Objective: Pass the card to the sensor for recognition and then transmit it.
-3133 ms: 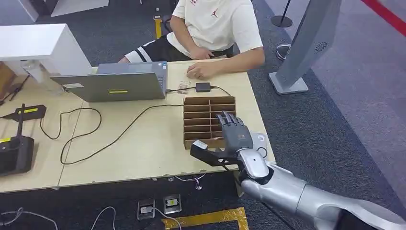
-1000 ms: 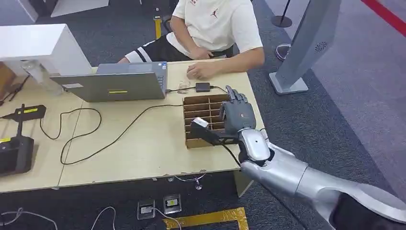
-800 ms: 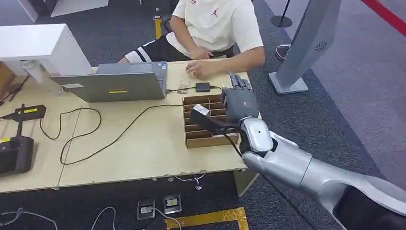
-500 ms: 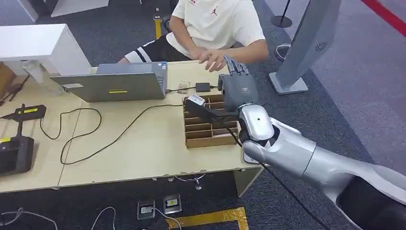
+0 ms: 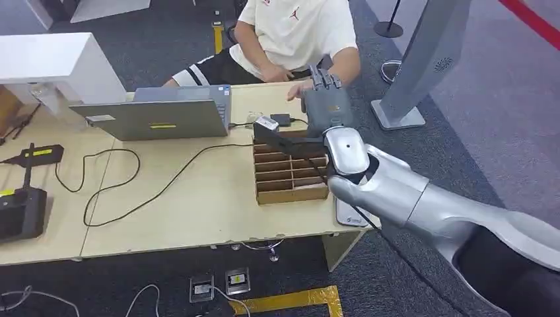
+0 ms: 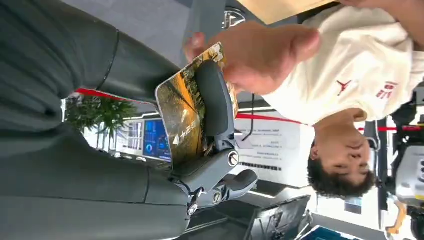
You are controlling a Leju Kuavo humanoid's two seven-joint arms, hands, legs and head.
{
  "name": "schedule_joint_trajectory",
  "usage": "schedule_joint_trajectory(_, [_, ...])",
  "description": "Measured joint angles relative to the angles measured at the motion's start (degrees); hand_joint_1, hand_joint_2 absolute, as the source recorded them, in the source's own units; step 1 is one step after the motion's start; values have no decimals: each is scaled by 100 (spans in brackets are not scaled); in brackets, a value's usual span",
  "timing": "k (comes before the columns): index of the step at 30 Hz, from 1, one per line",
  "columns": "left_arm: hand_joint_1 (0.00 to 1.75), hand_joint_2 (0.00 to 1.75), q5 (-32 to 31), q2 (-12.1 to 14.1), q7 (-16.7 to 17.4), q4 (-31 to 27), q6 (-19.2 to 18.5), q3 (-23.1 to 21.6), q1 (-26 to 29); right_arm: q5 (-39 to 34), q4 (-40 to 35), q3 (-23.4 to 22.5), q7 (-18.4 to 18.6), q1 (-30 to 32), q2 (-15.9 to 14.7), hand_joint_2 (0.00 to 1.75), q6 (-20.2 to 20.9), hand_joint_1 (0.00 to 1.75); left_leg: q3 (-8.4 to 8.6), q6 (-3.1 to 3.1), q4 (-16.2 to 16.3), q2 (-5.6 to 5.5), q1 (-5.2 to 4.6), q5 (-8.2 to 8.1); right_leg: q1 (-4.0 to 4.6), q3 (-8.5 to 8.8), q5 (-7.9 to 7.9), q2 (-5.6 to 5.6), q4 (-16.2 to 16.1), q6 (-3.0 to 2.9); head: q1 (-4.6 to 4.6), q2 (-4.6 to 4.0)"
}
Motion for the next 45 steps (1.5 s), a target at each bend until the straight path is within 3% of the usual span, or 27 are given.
schedule_joint_trajectory(4, [0, 0, 2, 4, 0, -15, 0, 0, 1, -39, 251, 20, 7, -19, 68, 175, 7, 155, 0, 0, 0, 0, 0, 0, 0, 0, 0, -1, 0, 0, 0, 0])
schedule_joint_trajectory(5, [0, 0, 2, 4, 0, -15, 0, 0, 1, -41, 312, 39, 7, -26, 87, 175, 19, 103, 0, 0, 0, 0, 0, 0, 0, 0, 0, -1, 0, 0, -2, 0])
schedule_joint_trajectory(6, [0, 0, 2, 4, 2, -15, 0, 0, 1, -46, 356, 65, 11, -31, 92, 175, 33, 14, 0, 0, 0, 0, 0, 0, 0, 0, 0, 0, 0, 0, 0, 0])
schedule_joint_trajectory(7, [0, 0, 2, 4, 4, -15, 0, 0, 1, -52, 391, 85, 15, -31, 96, 175, 44, 0, 0, 0, 0, 0, 0, 0, 0, 0, 0, 0, 0, 0, -2, 0])
schedule_joint_trajectory(15, [0, 0, -6, 9, 22, -15, 0, 2, 1, -61, 572, 153, 68, -27, 96, 175, 24, 0, 1, 0, 1, 1, 0, 0, 0, -3, 0, 2, 0, 0, 0, 0])
schedule_joint_trajectory(21, [0, 0, -105, 7, -20, -15, 0, 13, 25, 124, 583, 153, 76, -36, -6, 175, -314, 0, 2, 0, 1, 1, 0, 0, 0, -3, 0, 2, 0, 0, 0, 0])
schedule_joint_trajectory(27, [0, 0, 22, 96, -7, -61, 0, 22, 53, 526, 293, 99, 103, -108, -406, 175, -627, 0, 2, 0, 3, -1, 0, 0, 0, -3, 0, -1, -1, 0, 0, 0])
schedule_joint_trajectory(30, [0, 0, -121, 170, -89, -92, 0, 26, 43, 925, 103, -122, 103, -88, -710, 175, -1082, 0, 9, 0, 4, 7, -1, -2, -1, -3, 0, 4, -2, 0, -2, 0])
schedule_joint_trajectory(34, [0, 0, -967, 24, -201, -96, 22, 489, 352, 1291, -360, -858, 105, 376, -1348, 175, -1682, 0, 13, 7, 5, -6, 0, -6, 2, 13, 0, -7, -19, 1, 2, 0])
schedule_joint_trajectory(37, [0, 0, -1390, -188, -238, -109, -63, 871, 590, 1423, -843, -1667, 105, 1034, -1831, 175, -2364, 0, 19, 13, 4, -1, 2, -12, 5, 27, 0, -2, -37, 2, -7, 0])
schedule_joint_trajectory(39, [0, 0, -1465, -308, -326, -107, -204, 1183, 670, 1366, -1153, -2338, 105, 1653, -2119, 175, -2580, 0, 20, 20, 4, -12, 5, -16, 8, 40, 0, -13, -47, 3, -2, 0])
schedule_joint_trajectory(42, [0, 0, -1486, -450, -488, -96, -328, 1618, 752, 1123, -1546, -3311, 105, 2632, -2523, 175, -2684, 0, 22, 26, 3, -25, 10, -22, 13, 56, -1, -30, -56, 4, 2, 0])
schedule_joint_trajectory(45, [0, 0, -1574, -584, -656, -63, -326, 2130, 824, 949, -1852, -4344, 105, 3751, -2675, 175, -2693, 0, 20, 24, 1, -30, 14, -26, 17, 59, -2, -39, -58, 5, -9, 0])
